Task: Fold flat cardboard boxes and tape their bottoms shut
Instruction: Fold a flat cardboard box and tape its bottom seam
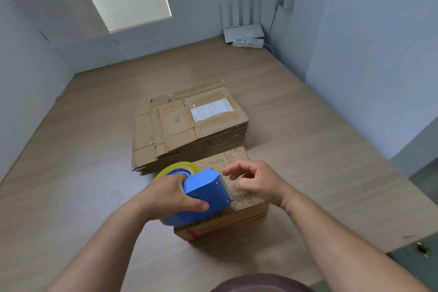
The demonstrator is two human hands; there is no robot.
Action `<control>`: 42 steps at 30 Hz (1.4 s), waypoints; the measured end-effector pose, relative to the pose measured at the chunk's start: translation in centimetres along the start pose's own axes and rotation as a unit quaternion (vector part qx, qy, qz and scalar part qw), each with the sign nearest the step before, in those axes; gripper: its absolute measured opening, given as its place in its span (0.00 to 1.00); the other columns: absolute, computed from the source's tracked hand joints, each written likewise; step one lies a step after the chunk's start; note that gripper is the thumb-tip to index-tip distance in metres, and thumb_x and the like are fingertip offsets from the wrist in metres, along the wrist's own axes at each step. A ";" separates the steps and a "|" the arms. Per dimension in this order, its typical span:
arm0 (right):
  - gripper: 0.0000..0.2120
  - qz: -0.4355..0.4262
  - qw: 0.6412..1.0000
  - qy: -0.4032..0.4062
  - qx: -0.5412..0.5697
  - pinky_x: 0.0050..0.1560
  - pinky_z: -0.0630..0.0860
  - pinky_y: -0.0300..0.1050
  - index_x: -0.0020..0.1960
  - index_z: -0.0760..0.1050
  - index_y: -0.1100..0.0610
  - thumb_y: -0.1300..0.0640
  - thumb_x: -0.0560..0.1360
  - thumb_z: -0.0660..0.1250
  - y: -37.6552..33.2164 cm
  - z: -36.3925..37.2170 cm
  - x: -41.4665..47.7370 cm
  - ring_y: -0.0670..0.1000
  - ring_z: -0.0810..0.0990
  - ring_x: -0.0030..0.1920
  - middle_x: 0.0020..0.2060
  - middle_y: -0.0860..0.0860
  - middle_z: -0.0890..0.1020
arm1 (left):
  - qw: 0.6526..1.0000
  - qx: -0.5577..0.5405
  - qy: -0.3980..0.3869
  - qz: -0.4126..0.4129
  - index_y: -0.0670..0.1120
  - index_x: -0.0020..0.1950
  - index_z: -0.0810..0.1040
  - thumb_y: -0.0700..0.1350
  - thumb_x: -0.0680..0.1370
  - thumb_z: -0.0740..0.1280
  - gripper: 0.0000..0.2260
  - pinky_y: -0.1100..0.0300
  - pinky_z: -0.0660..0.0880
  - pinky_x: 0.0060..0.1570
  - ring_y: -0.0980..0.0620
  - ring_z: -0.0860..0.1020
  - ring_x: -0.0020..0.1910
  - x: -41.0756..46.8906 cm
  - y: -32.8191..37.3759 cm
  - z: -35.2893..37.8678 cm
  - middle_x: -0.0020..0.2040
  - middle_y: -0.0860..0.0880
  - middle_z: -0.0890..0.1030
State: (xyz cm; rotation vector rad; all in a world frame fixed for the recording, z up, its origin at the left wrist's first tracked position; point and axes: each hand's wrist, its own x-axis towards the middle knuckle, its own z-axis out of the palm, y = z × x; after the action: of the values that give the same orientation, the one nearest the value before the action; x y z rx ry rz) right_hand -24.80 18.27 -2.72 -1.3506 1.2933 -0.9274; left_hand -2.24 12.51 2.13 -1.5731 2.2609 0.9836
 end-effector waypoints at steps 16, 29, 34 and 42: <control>0.11 0.019 0.985 0.170 0.020 0.34 0.69 0.30 0.36 0.73 0.53 0.60 0.76 0.66 1.2 1.4 1.8 0.37 0.71 0.28 0.29 0.45 0.76 | 0.995 -0.041 -0.055 -0.077 0.52 0.46 0.80 0.78 0.52 0.63 0.36 0.62 0.74 0.42 0.54 0.83 0.39 0.4 2.0 -4.2 0.40 0.54 0.84; 0.08 0.171 0.955 0.228 0.078 0.29 0.66 0.43 0.36 0.71 0.59 0.63 0.74 0.64 1.5 -1.7 0.8 0.48 0.66 0.24 0.29 0.55 0.73 | 0.951 0.034 -0.179 -0.250 0.51 0.50 0.79 0.72 0.62 0.70 0.29 0.59 0.74 0.45 0.51 0.82 0.46 3.8 3.6 -6.4 0.47 0.49 0.83; 0.10 0.196 0.945 0.254 0.066 0.26 0.69 0.38 0.35 0.70 0.59 0.63 0.75 0.62 2.5 -1.7 -0.2 0.48 0.68 0.23 0.29 0.50 0.73 | 0.945 0.074 -0.207 -0.243 0.50 0.50 0.78 0.70 0.65 0.70 0.26 0.60 0.72 0.38 0.52 0.81 0.42 5.6 5.6 -6.0 0.46 0.50 0.82; 0.09 0.214 0.939 0.261 0.060 0.26 0.69 0.39 0.37 0.71 0.60 0.61 0.77 0.63 4.9 -2.2 1.2 0.50 0.69 0.28 0.31 0.53 0.72 | 0.942 0.078 -0.222 -0.239 0.51 0.52 0.77 0.69 0.66 0.69 0.26 0.59 0.73 0.41 0.51 0.81 0.45 6.7 6.5 -5.6 0.48 0.49 0.81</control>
State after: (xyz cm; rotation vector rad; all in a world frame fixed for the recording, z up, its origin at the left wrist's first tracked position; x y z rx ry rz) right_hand -27.80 17.14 -7.24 -0.6937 1.8078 -1.0663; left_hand -9.69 5.29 5.39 -1.5334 1.5172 0.8831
